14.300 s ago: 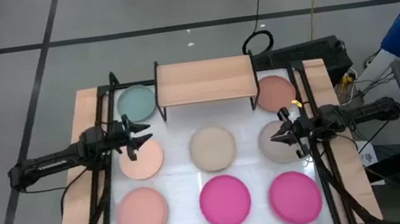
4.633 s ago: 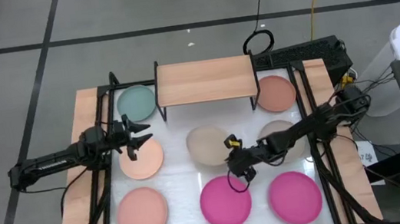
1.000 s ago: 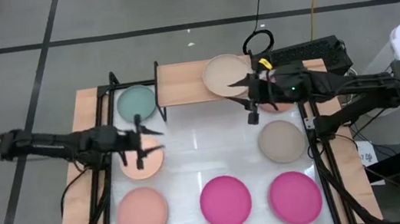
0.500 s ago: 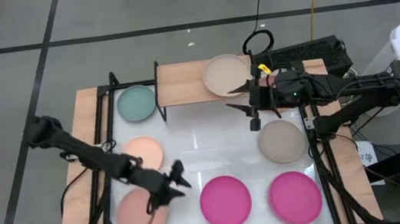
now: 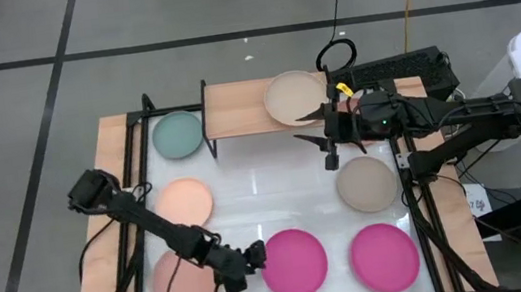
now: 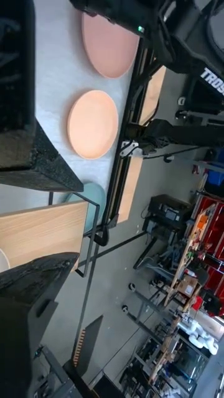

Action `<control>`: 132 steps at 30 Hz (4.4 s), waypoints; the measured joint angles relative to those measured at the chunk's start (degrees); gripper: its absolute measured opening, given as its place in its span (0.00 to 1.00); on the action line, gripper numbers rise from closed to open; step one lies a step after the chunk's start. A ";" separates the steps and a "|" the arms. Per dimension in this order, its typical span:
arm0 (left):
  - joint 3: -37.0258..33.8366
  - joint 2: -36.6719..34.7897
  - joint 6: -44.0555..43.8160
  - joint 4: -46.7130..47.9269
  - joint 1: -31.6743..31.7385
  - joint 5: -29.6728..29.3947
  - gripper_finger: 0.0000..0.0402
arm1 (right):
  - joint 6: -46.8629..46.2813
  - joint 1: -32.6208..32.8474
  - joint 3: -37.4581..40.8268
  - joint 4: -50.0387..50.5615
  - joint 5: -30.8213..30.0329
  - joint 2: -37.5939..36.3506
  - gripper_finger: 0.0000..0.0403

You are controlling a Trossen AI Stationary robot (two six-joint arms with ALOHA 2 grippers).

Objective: Place and stack plates onto a shelf
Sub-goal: Stack the right pink plate on top of the light brown plate on the shelf, then stack the pink plate on top of the pink plate on the shelf

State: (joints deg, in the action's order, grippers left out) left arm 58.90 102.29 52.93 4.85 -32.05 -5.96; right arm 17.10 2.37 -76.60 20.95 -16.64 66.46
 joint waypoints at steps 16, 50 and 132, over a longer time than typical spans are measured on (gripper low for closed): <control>0.71 5.26 -1.17 -1.87 4.77 6.61 0.40 | 0.00 -0.18 0.00 0.02 0.00 0.00 0.37; 2.97 -20.50 10.37 4.10 31.60 -0.58 0.03 | 9.47 2.39 6.19 -38.10 0.37 -6.70 0.37; 38.52 -30.00 -18.61 40.74 51.87 14.71 0.39 | -1.65 2.64 6.19 -2.89 0.26 -10.74 0.37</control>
State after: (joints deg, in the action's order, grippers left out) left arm 97.43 72.29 34.32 45.58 19.82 8.75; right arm 15.45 5.02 -70.41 18.06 -16.38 55.71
